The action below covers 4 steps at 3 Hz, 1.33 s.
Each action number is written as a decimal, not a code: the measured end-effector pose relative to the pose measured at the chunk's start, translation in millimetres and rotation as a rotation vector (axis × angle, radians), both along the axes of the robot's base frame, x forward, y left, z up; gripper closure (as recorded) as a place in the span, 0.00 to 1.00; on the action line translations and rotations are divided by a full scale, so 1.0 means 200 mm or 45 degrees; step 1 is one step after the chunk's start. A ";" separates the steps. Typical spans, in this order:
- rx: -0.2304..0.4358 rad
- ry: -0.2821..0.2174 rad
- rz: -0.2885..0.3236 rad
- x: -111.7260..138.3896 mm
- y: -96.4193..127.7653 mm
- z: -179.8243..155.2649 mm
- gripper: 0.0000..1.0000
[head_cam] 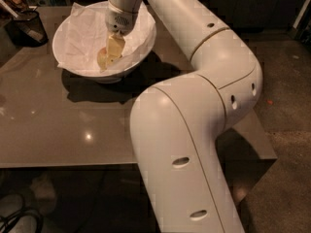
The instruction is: Pick apple from white bowl
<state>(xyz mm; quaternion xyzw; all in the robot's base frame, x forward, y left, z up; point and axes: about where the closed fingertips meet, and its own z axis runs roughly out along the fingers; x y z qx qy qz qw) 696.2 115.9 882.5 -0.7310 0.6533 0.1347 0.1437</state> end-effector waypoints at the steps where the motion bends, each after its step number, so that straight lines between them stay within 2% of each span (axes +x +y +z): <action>1: -0.007 0.016 0.007 0.00 0.01 -0.04 0.32; 2: -0.013 0.033 0.010 -0.01 0.02 -0.07 0.31; 3: -0.016 0.046 0.030 -0.02 0.02 -0.10 0.49; 4: -0.027 0.050 0.042 -0.03 0.02 -0.11 0.73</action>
Offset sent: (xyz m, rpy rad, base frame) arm -0.0213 -0.0122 -0.0168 -0.0627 0.0953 0.0335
